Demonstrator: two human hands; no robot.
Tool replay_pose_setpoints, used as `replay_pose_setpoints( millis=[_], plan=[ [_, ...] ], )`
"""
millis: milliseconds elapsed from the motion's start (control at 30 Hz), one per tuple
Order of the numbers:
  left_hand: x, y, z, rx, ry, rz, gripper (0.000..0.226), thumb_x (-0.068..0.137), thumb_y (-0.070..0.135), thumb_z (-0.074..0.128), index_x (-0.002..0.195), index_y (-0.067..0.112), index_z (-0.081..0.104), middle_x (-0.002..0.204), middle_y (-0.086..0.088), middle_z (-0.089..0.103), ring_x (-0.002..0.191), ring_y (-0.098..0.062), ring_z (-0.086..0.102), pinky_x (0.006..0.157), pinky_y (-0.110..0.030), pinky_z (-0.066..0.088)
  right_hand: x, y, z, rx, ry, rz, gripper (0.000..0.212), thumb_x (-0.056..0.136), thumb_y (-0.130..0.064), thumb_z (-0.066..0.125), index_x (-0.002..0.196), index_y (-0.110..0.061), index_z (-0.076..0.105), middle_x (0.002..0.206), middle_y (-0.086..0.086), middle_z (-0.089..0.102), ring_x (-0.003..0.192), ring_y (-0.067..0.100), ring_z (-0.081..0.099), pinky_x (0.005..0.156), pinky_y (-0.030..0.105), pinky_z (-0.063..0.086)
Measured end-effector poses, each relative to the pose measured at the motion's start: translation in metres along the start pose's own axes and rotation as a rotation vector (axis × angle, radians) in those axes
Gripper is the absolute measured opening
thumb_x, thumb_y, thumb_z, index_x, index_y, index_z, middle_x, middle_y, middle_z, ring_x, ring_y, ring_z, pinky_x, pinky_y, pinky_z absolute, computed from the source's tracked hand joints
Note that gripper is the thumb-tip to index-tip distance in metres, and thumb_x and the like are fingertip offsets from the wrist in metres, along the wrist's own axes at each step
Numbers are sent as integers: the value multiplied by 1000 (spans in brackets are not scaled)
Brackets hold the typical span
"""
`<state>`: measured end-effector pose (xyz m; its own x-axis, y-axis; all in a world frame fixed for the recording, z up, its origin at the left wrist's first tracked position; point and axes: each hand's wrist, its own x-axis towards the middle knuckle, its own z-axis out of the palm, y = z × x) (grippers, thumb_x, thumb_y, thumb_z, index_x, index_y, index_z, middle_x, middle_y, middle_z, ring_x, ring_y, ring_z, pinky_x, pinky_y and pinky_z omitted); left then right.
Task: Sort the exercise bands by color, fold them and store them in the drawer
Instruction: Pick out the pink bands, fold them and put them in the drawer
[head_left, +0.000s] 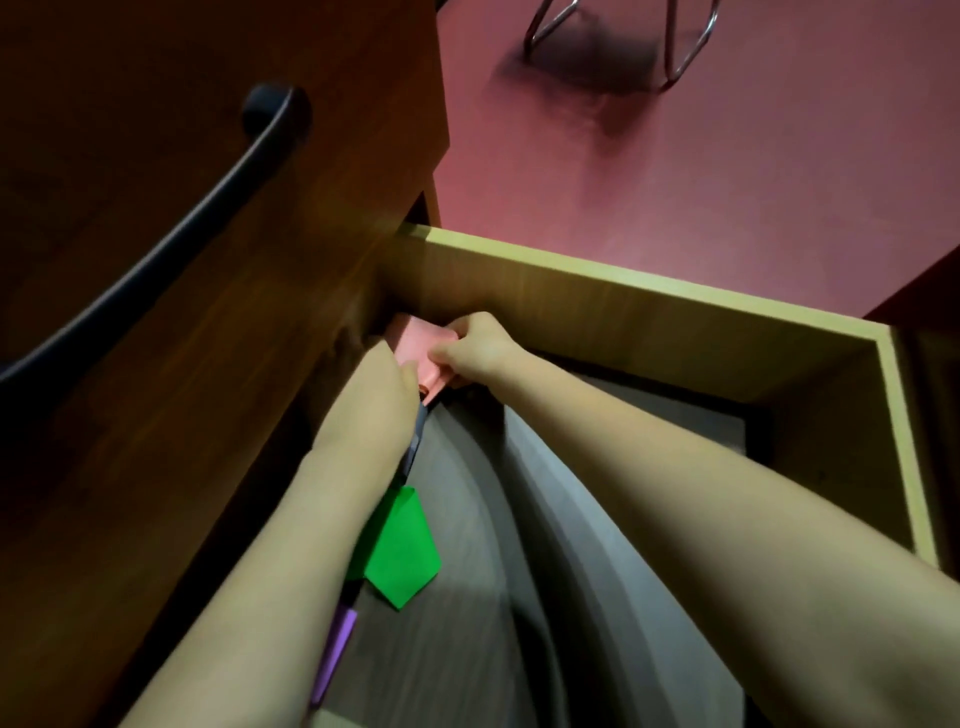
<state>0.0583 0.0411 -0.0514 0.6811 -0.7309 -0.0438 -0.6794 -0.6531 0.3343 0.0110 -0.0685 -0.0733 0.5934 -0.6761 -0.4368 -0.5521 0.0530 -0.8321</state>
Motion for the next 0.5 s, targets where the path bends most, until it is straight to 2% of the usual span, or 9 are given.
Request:
replay_pose_setpoints(
  millis=[100, 167, 267, 333, 367, 433, 500],
  plan=[
    [-11, 1, -5, -28, 7, 41, 43, 93, 30, 40, 130, 9, 40, 125, -23, 51, 114, -40, 48, 94, -45, 38, 2, -1, 3, 17, -25, -12, 30, 86, -2, 53, 114, 8, 54, 88, 18, 55, 68, 23, 56, 60, 30, 51],
    [-22, 5, -15, -71, 28, 49, 47, 95, 32, 37, 138, 14, 32, 133, -17, 47, 121, -33, 45, 95, -35, 34, 3, 0, 5, 11, -3, -23, 27, 84, -4, 54, 109, 8, 57, 85, 18, 56, 65, 23, 57, 61, 32, 52],
    [-37, 5, -27, -113, -12, 40, 41, 95, 29, 40, 132, 13, 37, 124, -18, 53, 113, -33, 51, 76, -28, 29, 0, 1, 6, -20, 49, -50, 32, 82, -10, 58, 110, 6, 57, 87, 18, 59, 76, 30, 61, 75, 42, 54],
    [-41, -2, -27, -114, -79, -13, 31, 94, 26, 42, 121, 11, 42, 116, -18, 57, 107, -34, 53, 67, -29, 26, -4, 4, 5, -86, 109, -91, 41, 82, -19, 61, 118, -2, 52, 106, 19, 59, 92, 36, 61, 86, 46, 51],
    [-45, -6, -29, -97, -102, -35, 27, 93, 24, 43, 115, 9, 44, 114, -18, 58, 105, -35, 54, 68, -30, 27, -10, 6, 5, -160, 155, -128, 42, 82, -23, 60, 120, -7, 51, 114, 19, 56, 98, 37, 59, 88, 47, 48],
    [-55, -11, -31, -57, -133, -55, 20, 92, 20, 46, 109, 8, 44, 111, -19, 58, 102, -36, 54, 71, -33, 32, -26, 14, 1, -328, 279, -242, 33, 85, -26, 57, 115, -13, 53, 118, 14, 48, 99, 32, 56, 83, 41, 47],
    [-64, -14, -35, -26, -129, -77, 19, 90, 18, 48, 106, 8, 44, 108, -17, 57, 101, -36, 55, 70, -34, 33, -45, 20, -7, -407, 366, -401, 22, 87, -26, 54, 105, -14, 55, 110, 10, 49, 92, 28, 55, 74, 38, 45]
  ],
)
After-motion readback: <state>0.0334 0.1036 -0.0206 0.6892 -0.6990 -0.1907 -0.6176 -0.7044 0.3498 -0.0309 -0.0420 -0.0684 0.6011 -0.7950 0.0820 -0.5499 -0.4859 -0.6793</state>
